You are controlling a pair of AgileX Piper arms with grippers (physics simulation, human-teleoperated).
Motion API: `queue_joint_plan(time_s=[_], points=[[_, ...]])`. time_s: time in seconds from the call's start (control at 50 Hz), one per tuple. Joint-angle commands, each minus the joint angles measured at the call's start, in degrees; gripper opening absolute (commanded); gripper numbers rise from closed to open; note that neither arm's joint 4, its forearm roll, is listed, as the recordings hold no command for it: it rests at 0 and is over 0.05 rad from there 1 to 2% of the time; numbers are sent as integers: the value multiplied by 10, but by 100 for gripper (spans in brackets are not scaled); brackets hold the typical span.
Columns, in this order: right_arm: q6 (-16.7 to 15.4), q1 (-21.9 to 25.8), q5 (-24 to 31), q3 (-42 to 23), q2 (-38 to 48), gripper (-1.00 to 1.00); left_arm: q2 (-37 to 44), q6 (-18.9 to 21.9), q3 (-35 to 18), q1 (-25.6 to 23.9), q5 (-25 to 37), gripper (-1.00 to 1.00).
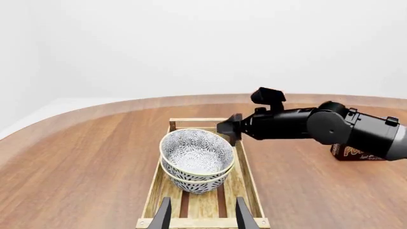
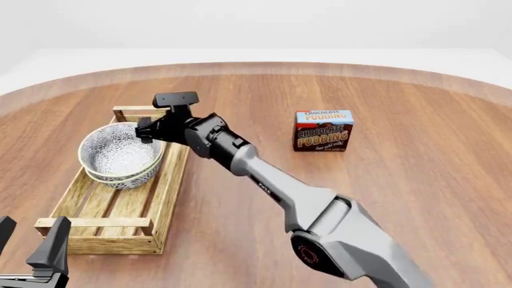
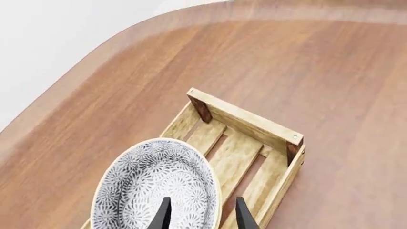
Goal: Stack the left bowl on the right bowl and place them in the tray.
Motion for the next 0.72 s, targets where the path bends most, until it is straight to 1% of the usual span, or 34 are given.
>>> queue_joint_plan(time_s=[0.02, 0.12, 0.16, 0.2, 0.24, 0.26, 0.3, 0.48, 0.52, 0.72], points=[[-7, -2, -41, 119, -98, 100, 0, 0, 0, 0, 0, 100], [-9, 0, -55, 165, -139, 100, 0, 0, 0, 0, 0, 100], [-8, 6, -72, 205, -172, 100, 0, 0, 0, 0, 0, 100], [-9, 5, -81, 229, -191, 100, 0, 0, 0, 0, 0, 100], [-11, 6, -83, 237, -198, 100, 0, 0, 0, 0, 0, 100], [-13, 8, -90, 257, -216, 100, 0, 0, 0, 0, 0, 100], [-15, 8, -93, 266, -224, 100, 0, 0, 0, 0, 0, 100], [-20, 9, -121, 348, -300, 100, 0, 0, 0, 0, 0, 100], [-22, 9, -122, 354, -307, 100, 0, 0, 0, 0, 0, 100], [-24, 13, -149, 426, -371, 100, 0, 0, 0, 0, 0, 100]])
